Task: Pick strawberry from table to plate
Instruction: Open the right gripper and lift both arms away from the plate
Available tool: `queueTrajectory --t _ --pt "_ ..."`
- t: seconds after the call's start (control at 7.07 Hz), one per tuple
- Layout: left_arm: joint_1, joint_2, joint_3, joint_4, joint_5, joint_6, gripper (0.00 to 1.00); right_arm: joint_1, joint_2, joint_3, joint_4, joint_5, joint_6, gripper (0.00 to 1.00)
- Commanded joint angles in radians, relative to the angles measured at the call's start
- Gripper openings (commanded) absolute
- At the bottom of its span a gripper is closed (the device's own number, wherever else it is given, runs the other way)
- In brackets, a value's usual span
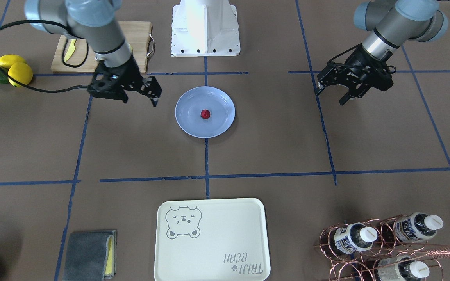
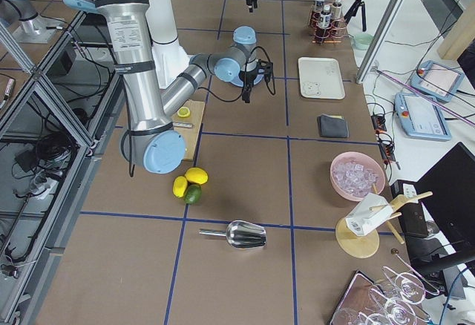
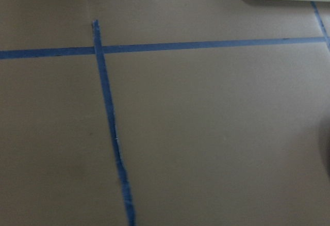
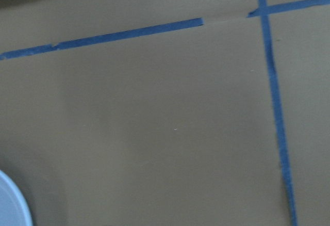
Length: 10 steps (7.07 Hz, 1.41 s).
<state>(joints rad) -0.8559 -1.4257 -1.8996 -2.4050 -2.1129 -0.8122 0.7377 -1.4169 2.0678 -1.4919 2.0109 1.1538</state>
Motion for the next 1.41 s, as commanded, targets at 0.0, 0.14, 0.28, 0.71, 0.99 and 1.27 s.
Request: queueTrajectory --t 0.0,0.14,0.28,0.71,0.99,1.27 --pt "-0.221 0.040 0.087 0.007 -0.104 0.355 1.00 0.221 -0.176 0.015 0.005 0.139 -0.335 1.00" --pt "-0.314 0.039 0.117 0.064 -0.110 0.505 1.00 0.355 -0.238 -0.003 0.005 0.200 -0.526 1.00" --pt "-0.445 0.024 0.114 0.254 -0.114 0.723 1.00 0.476 -0.279 -0.056 0.005 0.276 -0.706 1.00" --pt "-0.717 -0.162 0.108 0.868 -0.118 1.075 1.00 0.746 -0.359 -0.177 -0.011 0.342 -1.108 1.00" --pt "-0.736 -0.081 0.111 0.968 -0.293 1.082 1.00 0.827 -0.366 -0.253 -0.013 0.385 -1.215 1.00" --pt "-0.736 -0.055 0.126 0.939 -0.314 1.081 1.00 0.859 -0.360 -0.262 -0.059 0.391 -1.255 1.00"
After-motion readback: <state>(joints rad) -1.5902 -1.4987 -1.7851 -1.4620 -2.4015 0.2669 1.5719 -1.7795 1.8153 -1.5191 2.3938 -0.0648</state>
